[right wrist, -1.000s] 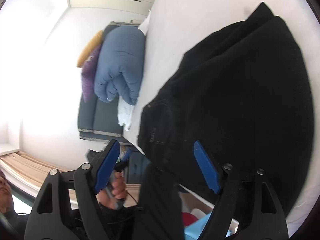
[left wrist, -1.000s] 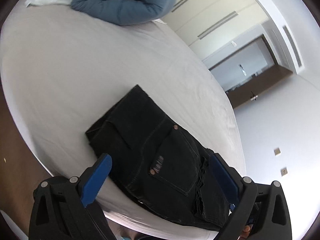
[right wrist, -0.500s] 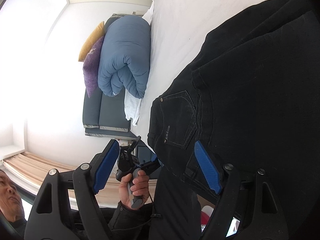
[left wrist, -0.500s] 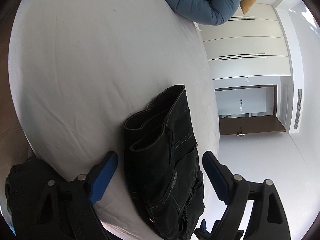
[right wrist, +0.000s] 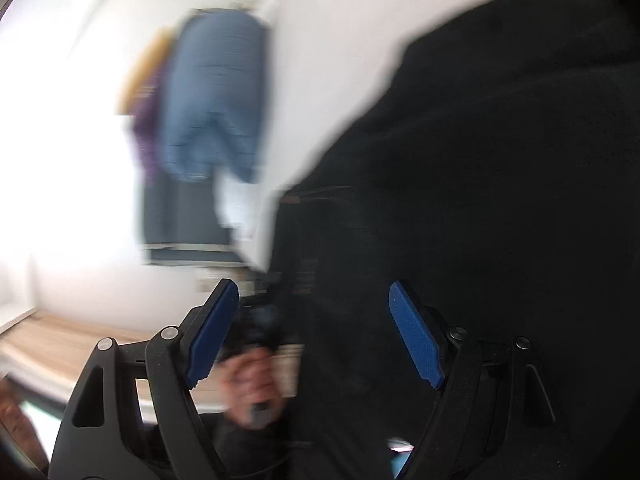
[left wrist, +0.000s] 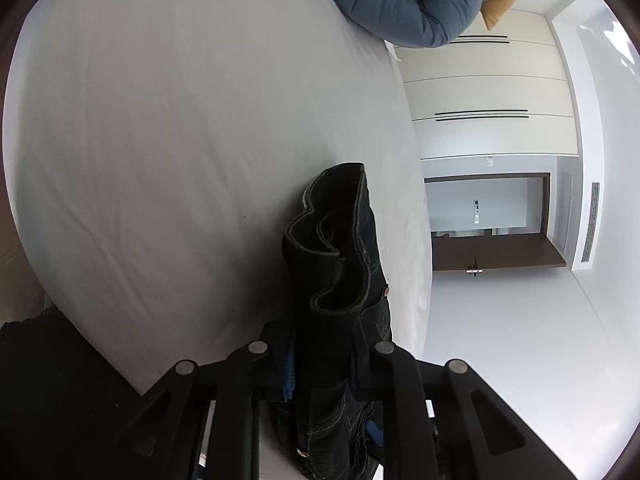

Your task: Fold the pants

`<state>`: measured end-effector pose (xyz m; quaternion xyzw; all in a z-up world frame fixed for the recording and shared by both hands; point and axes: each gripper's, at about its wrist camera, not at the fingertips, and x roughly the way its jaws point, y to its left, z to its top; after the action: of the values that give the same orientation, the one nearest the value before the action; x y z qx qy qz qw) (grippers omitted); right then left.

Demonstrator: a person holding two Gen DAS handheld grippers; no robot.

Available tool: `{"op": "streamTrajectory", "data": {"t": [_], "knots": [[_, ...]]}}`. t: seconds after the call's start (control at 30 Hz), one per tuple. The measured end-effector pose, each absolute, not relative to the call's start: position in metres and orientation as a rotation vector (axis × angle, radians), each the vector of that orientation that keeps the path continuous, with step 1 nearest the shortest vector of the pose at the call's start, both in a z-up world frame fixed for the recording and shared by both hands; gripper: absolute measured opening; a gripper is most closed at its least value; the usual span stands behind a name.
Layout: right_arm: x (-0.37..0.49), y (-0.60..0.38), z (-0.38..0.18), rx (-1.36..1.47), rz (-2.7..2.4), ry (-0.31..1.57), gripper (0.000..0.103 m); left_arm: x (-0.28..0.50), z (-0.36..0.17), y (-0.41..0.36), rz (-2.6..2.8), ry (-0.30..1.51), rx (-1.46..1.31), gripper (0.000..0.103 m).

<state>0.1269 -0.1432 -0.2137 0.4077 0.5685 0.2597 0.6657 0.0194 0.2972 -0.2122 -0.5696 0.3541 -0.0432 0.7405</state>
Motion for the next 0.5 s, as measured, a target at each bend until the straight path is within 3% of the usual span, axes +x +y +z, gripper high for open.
{"op": "streamTrajectory", "data": {"t": [0.3, 0.5], "knots": [[0.124, -0.138, -0.2, 0.851, 0.538, 1.242, 0.075, 0.026, -0.148, 0.256, -0.142, 0.745, -0.99, 0.017], [0.124, -0.147, -0.151, 0.776, 0.591, 1.165, 0.075, 0.031, -0.083, 0.154, -0.303, 0.739, -0.605, 0.017]]}}
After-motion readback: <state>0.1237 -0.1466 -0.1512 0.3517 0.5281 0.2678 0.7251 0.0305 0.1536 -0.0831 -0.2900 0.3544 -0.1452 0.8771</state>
